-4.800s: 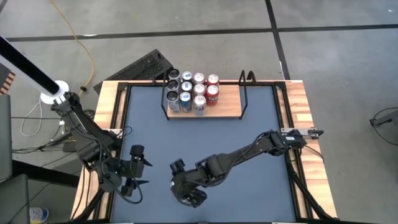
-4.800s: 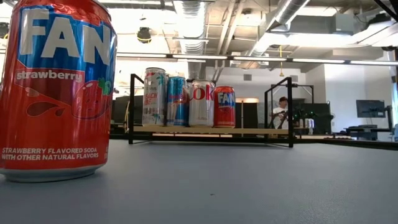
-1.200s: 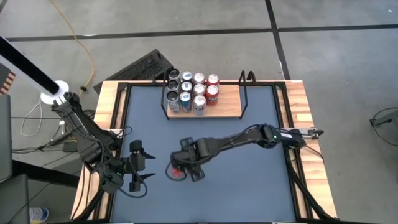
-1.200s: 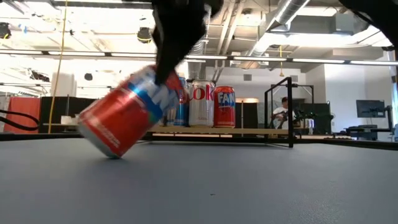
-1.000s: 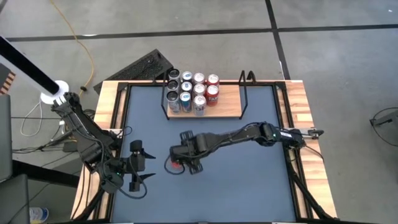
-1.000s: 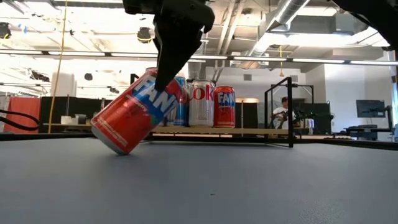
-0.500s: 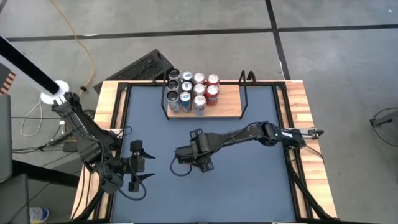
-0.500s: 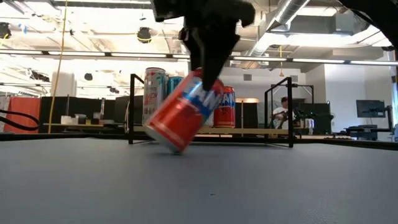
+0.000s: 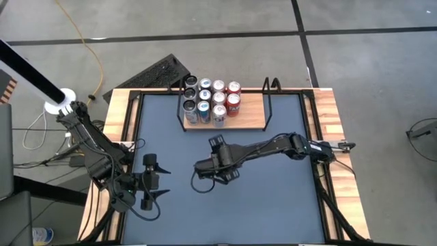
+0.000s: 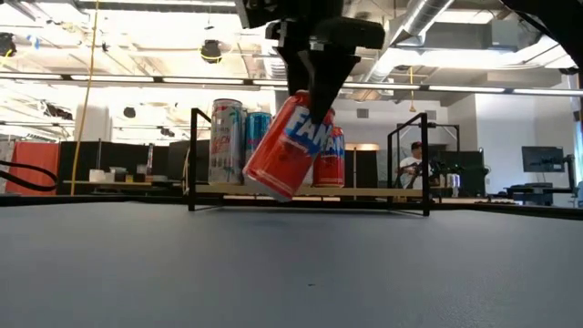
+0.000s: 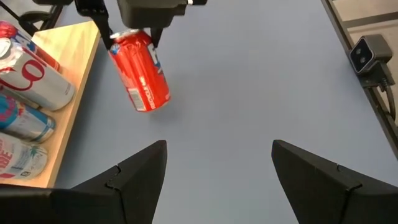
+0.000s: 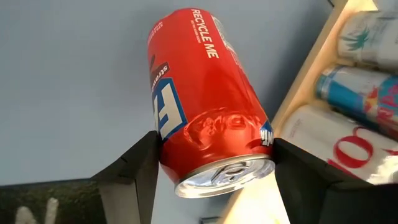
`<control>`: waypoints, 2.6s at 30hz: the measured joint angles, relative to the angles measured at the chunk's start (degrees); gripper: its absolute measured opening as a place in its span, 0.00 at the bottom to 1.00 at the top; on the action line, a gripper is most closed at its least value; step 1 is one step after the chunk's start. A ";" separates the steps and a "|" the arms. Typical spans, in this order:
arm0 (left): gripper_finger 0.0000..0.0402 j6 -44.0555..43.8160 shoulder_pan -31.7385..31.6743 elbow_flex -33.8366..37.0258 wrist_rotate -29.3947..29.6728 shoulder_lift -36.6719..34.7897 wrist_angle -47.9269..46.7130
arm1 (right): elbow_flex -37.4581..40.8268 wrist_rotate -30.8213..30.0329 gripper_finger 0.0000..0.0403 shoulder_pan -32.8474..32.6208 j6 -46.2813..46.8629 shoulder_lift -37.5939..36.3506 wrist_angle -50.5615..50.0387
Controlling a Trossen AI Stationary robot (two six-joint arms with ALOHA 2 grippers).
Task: Place canned beverage on shelf
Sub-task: Put the red soda can aligned with the other red soda cans on the shelf
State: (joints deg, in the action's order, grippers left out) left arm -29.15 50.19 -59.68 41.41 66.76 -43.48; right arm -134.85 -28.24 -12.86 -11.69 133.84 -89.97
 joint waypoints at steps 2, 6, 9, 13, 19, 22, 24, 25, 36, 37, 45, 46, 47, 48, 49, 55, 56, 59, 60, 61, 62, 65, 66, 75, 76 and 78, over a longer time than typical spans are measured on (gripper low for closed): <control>0.70 -0.02 0.00 0.00 0.00 0.00 -0.77 | 0.00 -0.43 0.62 0.00 -1.64 -0.11 -0.09; 0.70 -0.04 -0.02 0.00 0.00 0.00 -1.85 | 0.00 -0.36 0.62 1.01 -2.83 -0.17 0.02; 0.70 -0.07 -0.02 0.00 0.00 0.00 -2.22 | 0.00 -1.21 0.62 2.50 -3.55 -0.40 0.00; 0.70 -0.15 -0.02 0.00 0.00 0.00 -2.19 | 0.24 -3.53 0.62 4.70 -3.31 -2.10 -0.05; 0.70 0.46 -0.04 0.00 0.02 0.00 -2.21 | 0.26 -3.41 0.62 7.96 -1.88 -5.49 -0.05; 0.70 0.50 -0.04 0.00 0.00 0.00 -2.20 | 2.48 -2.16 0.62 9.29 -0.33 -7.95 0.10; 0.70 0.58 -0.04 0.00 0.00 0.00 -2.21 | 5.82 -1.41 0.62 9.75 1.42 -10.34 -0.06; 0.70 0.67 -0.04 0.00 0.00 0.00 -2.21 | 7.42 -1.41 0.62 9.75 2.24 -11.55 -0.24; 0.70 5.37 -0.04 0.00 2.97 0.00 -2.26 | 29.00 -0.30 0.62 10.41 7.64 -28.59 -0.22; 0.70 6.26 -0.04 0.00 3.67 0.00 -2.26 | 30.11 -0.83 0.62 10.88 6.50 -28.86 -0.17; 0.70 10.71 -2.27 -0.02 7.88 -0.04 -2.90 | 30.20 -11.09 0.62 12.17 -6.99 -23.92 0.09; 0.70 10.72 -2.71 -0.02 7.95 -0.06 -3.49 | 29.78 -11.11 0.62 12.22 -8.60 -23.17 0.05; 0.70 10.73 -3.14 -0.04 7.96 -0.07 -4.47 | 29.37 -11.13 0.62 12.36 -10.50 -22.43 0.04; 0.70 10.70 -3.59 -0.04 7.91 -0.07 -5.61 | 29.15 -11.17 0.62 12.59 -12.51 -21.77 0.06; 0.70 10.50 -4.03 -0.04 7.71 -0.07 -6.70 | 29.06 -11.41 0.62 12.73 -14.40 -21.00 0.08; 0.70 9.51 -6.16 -0.04 5.40 -0.28 -9.05 | 28.89 -12.99 0.62 14.64 -17.28 -16.68 -0.22; 0.70 9.76 -6.23 -0.04 5.07 -0.41 -9.12 | 28.54 -13.29 0.62 14.97 -17.46 -16.40 -0.26; 0.70 10.31 -6.21 -0.04 5.58 -0.74 -9.27 | 28.29 -14.31 0.62 15.70 -19.27 -15.93 0.39; 0.70 10.45 -6.21 -0.04 5.58 -0.81 -9.32 | 28.03 -14.56 0.62 15.80 -19.66 -15.74 0.12; 0.70 10.45 -6.23 -0.04 5.62 -0.83 -9.38 | 27.61 -14.63 0.62 15.97 -19.54 -15.58 -0.07; 0.70 10.45 -6.23 -0.04 5.80 -0.94 -9.43 | 27.17 -14.50 0.62 16.16 -19.12 -15.54 -0.06; 0.70 10.47 -6.31 -0.04 6.00 -1.19 -9.59 | 26.13 -13.28 0.62 16.46 -19.68 -15.54 0.61; 0.70 10.49 -6.50 -0.04 6.00 -1.22 -9.56 | 25.85 -13.31 0.62 16.44 -20.16 -15.53 0.34; 0.70 10.27 -8.26 -0.04 6.40 -1.25 -9.56 | 24.98 -10.91 0.62 17.33 -22.03 -15.52 0.64; 0.70 10.27 -8.49 -0.04 6.40 -1.25 -9.56 | 24.98 -10.89 0.62 17.62 -22.38 -15.52 0.92; 0.70 10.27 -8.88 -0.04 6.38 -1.25 -9.56 | 24.98 -11.38 0.62 17.93 -23.03 -15.52 1.65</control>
State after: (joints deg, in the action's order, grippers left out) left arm -18.87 41.32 -59.72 47.79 65.52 -53.04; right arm -109.86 -39.62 5.06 -34.72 118.32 -88.32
